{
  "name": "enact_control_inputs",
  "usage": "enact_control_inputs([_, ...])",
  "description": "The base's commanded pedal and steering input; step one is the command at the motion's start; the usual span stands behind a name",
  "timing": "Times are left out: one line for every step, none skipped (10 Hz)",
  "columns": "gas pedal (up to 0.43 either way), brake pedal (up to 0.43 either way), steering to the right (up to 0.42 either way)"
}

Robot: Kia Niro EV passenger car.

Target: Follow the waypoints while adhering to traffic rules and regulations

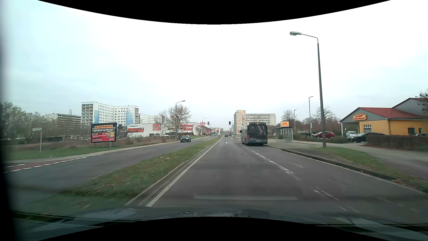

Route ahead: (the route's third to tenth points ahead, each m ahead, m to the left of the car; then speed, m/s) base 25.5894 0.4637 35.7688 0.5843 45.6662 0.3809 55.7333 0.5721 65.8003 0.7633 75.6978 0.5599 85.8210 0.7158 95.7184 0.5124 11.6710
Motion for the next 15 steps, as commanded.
enact_control_inputs([0.150,0.000,-0.004])
enact_control_inputs([0.150,0.000,-0.004])
enact_control_inputs([0.150,0.000,-0.003])
enact_control_inputs([0.150,0.000,-0.004])
enact_control_inputs([0.150,0.000,-0.004])
enact_control_inputs([0.150,0.000,-0.003])
enact_control_inputs([0.150,0.000,-0.004])
enact_control_inputs([0.150,0.000,-0.003])
enact_control_inputs([0.150,0.000,-0.003])
enact_control_inputs([0.150,0.000,0.000])
enact_control_inputs([0.150,0.000,0.002])
enact_control_inputs([0.150,0.000,0.003])
enact_control_inputs([0.150,0.000,0.003])
enact_control_inputs([0.150,0.000,0.003])
enact_control_inputs([0.150,0.000,0.003])
